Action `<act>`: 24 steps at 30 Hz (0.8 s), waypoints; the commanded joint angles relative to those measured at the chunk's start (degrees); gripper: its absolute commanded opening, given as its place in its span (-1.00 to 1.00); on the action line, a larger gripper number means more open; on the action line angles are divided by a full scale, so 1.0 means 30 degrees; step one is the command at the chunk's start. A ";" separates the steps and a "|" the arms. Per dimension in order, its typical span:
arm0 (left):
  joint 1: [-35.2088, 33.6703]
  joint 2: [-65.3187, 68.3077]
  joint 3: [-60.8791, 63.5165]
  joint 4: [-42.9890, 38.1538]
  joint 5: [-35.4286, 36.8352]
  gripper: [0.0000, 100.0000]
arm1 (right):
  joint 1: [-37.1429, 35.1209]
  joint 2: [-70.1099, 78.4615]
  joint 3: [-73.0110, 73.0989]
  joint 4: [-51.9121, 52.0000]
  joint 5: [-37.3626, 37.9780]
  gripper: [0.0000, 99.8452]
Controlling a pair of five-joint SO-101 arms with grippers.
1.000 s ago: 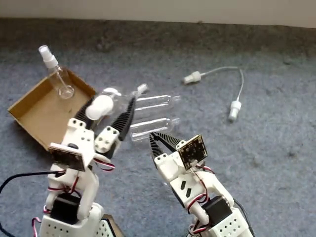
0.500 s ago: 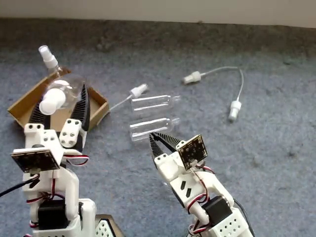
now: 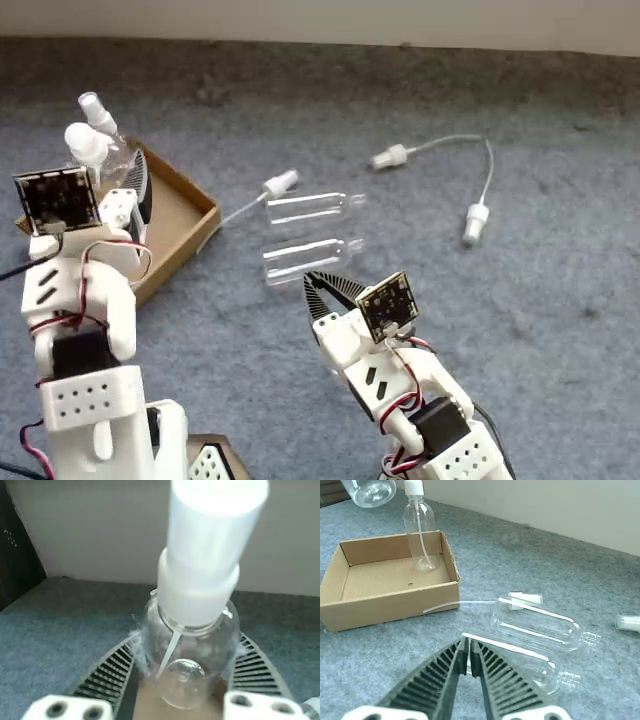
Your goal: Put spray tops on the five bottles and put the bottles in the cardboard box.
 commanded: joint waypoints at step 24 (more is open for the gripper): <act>-0.4908 1.5604 -0.1275 -1.1575 -0.0176 -0.75 | -0.0190 -0.0161 0.2652 0.0073 0.0088 -0.99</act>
